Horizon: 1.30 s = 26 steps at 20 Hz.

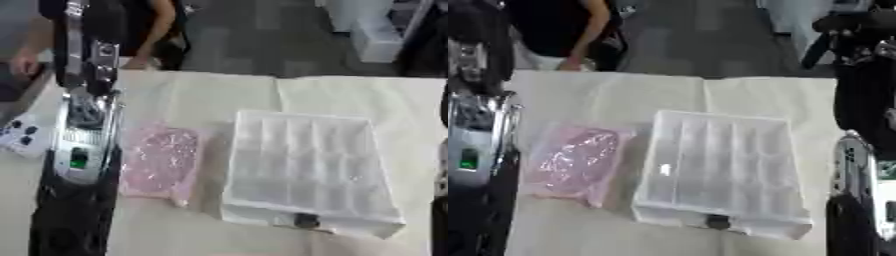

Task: Pick up objects on the table and place them in the box.

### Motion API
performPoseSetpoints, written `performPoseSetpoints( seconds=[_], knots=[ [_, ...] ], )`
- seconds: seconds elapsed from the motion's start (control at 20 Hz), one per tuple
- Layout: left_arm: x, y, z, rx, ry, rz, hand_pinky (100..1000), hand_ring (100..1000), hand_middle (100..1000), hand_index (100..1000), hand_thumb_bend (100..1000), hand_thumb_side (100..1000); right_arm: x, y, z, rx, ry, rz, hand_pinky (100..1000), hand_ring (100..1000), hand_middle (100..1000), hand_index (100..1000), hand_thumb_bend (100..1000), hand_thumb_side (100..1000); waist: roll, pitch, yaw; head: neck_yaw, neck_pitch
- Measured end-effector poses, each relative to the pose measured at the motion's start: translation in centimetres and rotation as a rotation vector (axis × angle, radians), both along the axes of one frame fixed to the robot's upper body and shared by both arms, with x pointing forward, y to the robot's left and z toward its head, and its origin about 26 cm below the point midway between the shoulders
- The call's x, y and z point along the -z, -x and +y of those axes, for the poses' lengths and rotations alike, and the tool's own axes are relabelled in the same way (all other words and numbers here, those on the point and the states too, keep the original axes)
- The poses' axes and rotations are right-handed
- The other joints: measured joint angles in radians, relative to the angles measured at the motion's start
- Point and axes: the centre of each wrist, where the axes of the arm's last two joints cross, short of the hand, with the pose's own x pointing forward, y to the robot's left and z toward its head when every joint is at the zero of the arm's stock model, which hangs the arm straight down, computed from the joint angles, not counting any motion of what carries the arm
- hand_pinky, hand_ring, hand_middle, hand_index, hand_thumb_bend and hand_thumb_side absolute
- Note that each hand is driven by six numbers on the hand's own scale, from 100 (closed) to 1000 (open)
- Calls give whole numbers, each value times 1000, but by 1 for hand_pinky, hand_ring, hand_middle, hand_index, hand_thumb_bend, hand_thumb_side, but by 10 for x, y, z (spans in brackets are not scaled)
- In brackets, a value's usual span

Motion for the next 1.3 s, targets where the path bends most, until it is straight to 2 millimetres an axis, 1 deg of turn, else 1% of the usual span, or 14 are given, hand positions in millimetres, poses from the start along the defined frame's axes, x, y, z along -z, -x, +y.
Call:
performPoseSetpoints(
  seconds=[0.3, 0.55, 0.65, 0.7, 0.75, 0.8, 0.85, 0.9, 0.95, 1.0, 1.15, 1.2, 1.25, 1.3],
  knots=[
    [-1, 0, 5, -6, 40, -16, 530, 700, 852, 895, 516, 854, 0, 0, 0, 3, 3, 0, 398, 670, 843, 751, 100, 719, 0, 0, 0, 0, 0],
    [-1, 0, 6, -12, 47, -21, 522, 695, 857, 893, 520, 852, 0, 0, 0, 6, 6, -1, 398, 669, 842, 751, 100, 714, 0, 0, 0, 0, 0],
    [-1, 0, 6, -10, 41, -19, 512, 689, 854, 895, 559, 828, 0, 0, 0, 6, 6, -1, 397, 669, 843, 751, 100, 718, 0, 0, 0, 0, 0],
    [-1, 0, 6, -9, 29, -16, 480, 674, 844, 891, 647, 779, 0, 0, 0, 7, 6, 0, 395, 668, 844, 750, 100, 717, -1, 0, -1, -1, 0],
    [-2, 0, 5, -6, 4, -12, 476, 673, 843, 891, 653, 777, 0, 0, -1, 10, 5, 0, 395, 668, 844, 750, 100, 716, -3, 0, -3, -2, 0],
    [-4, -1, 2, -1, -29, -8, 413, 649, 839, 881, 667, 775, 0, 0, -2, 12, 4, 1, 394, 668, 844, 750, 100, 717, -5, 0, -6, -2, 0],
    [-8, -2, 0, 7, -90, -3, 413, 649, 839, 881, 667, 775, 0, 0, -2, 13, 4, 2, 394, 668, 844, 750, 100, 717, -6, 0, -9, -3, 0],
    [-14, -5, -4, 20, -174, 2, 351, 644, 841, 874, 645, 792, 1, 0, -2, 13, 4, 3, 395, 668, 843, 750, 100, 717, -6, -1, -12, -7, 0],
    [-21, -9, -7, 36, -290, 10, 348, 645, 841, 876, 639, 703, 1, 0, -2, 13, 4, 3, 396, 668, 843, 750, 100, 718, -4, -2, -15, -10, 0],
    [-27, -15, -10, 50, -409, 16, 351, 668, 844, 892, 641, 788, 1, 0, -2, 13, 5, 5, 396, 668, 843, 751, 100, 719, -2, -4, -17, -10, 0],
    [-38, -39, -14, 71, -808, 57, 368, 683, 845, 899, 652, 784, 2, 0, -2, 14, 6, 9, 397, 668, 843, 751, 100, 719, 7, -10, -20, -15, 0],
    [-38, -49, -12, 68, -913, 79, 442, 728, 859, 925, 740, 725, 3, 1, -3, 14, 6, 10, 396, 668, 843, 750, 100, 718, 9, -11, -21, -18, 0],
    [-36, -58, -8, 63, -1013, 111, 466, 739, 865, 932, 763, 703, 3, 1, -3, 14, 7, 10, 395, 668, 843, 750, 100, 718, 10, -12, -21, -18, 0],
    [-34, -68, -3, 56, -1108, 149, 579, 783, 889, 964, 844, 617, 3, 1, -3, 14, 8, 11, 394, 667, 844, 750, 100, 717, 11, -13, -21, -18, 0]
  ],
)
